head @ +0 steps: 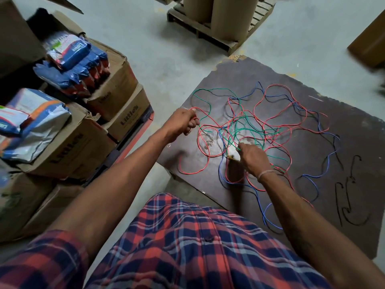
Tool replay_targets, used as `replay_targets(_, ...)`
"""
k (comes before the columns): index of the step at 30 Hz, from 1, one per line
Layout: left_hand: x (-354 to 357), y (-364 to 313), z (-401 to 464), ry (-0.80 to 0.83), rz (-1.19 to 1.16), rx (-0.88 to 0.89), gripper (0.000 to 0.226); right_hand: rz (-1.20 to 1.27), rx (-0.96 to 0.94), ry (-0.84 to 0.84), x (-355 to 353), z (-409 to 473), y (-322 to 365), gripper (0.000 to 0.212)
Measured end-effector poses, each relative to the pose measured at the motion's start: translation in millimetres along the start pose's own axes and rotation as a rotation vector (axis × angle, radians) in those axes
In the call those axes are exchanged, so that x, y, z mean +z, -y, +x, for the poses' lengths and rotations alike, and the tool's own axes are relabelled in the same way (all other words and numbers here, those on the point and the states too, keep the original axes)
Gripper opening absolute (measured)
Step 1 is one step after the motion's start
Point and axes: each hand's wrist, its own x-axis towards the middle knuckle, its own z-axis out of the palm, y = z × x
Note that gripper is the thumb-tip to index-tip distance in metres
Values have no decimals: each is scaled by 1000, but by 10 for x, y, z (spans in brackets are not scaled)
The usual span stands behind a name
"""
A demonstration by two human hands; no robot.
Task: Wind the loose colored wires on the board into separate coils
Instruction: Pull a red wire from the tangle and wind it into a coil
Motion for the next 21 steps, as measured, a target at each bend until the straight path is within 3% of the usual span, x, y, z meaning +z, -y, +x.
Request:
replay_targets(4, -136, -82, 80, -22, -446, -115, 49, -140, 132, 174, 147, -157, -4, 42)
replay_targets(6, -252, -116, 110, -44, -519, -109, 54, -180, 249, 265, 195, -208, -45, 35)
replay_targets(9, -337, -129, 83, 34, -417, -114, 57, -182, 310, 259, 198, -203, -36, 31)
replay_targets(12, -283, -131, 10, 118, -293, -110, 58, -125, 264, 207, 96, -134, 41, 43)
replay_targets(18, -114, -82, -75, 170, -188, -86, 59, 289, 140, 26, -306, 85, 302, 67)
replay_targets(21, -46, -61, -89, 184, -127, -93, 60, 406, 83, -137, -475, 143, 427, 51)
